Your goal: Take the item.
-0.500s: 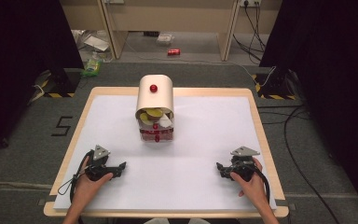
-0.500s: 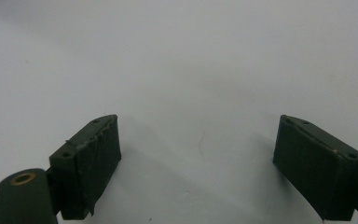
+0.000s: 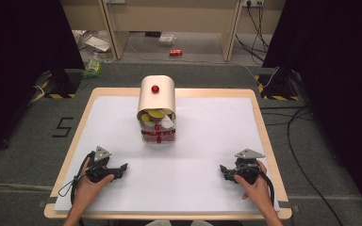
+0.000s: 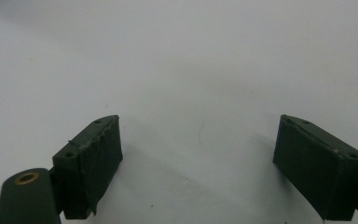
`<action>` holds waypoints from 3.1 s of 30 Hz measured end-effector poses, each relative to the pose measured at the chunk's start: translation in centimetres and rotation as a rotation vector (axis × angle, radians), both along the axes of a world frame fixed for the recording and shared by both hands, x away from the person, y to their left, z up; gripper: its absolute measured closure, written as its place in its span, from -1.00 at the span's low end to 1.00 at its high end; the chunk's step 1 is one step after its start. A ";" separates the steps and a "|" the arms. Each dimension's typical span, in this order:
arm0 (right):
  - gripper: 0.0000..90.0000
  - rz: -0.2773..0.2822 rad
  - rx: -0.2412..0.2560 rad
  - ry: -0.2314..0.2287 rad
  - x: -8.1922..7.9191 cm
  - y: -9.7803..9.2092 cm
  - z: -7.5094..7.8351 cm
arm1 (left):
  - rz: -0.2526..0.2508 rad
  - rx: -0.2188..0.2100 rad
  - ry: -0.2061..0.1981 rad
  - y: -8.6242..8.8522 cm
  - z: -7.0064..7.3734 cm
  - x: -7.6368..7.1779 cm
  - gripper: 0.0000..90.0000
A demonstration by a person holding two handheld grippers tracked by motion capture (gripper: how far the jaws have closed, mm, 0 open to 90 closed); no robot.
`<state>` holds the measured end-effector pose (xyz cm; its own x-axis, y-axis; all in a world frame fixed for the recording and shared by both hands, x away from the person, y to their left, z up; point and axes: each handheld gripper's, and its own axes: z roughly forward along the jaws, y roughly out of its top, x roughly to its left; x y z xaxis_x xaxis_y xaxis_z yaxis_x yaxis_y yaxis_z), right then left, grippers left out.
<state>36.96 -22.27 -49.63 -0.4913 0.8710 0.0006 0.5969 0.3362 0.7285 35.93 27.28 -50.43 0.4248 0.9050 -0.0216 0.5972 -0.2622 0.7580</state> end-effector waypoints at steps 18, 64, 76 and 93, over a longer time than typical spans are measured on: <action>-0.65 0.001 -0.003 0.000 -0.2 -0.1 0.0 | -0.079 -0.035 -0.069 -1.6 1.9 -0.5 -0.63; -0.67 0.003 -0.004 0.002 -0.2 -0.1 -0.1 | -0.301 -0.077 -0.281 -9.0 13.0 2.1 -0.65; -0.67 0.003 -0.003 0.002 -0.2 -0.1 -0.1 | -0.308 -0.068 -0.286 -10.3 13.6 3.9 -0.63; -0.67 0.003 -0.003 0.002 -0.2 -0.1 -0.1 | -0.303 -0.054 -0.217 -10.6 13.3 5.6 -0.64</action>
<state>36.76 -22.35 -49.70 -0.4943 0.8693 -0.0015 0.5970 0.3407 0.7263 41.52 16.67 -37.17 0.6732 0.7375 0.0541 0.3229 -0.3590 0.8757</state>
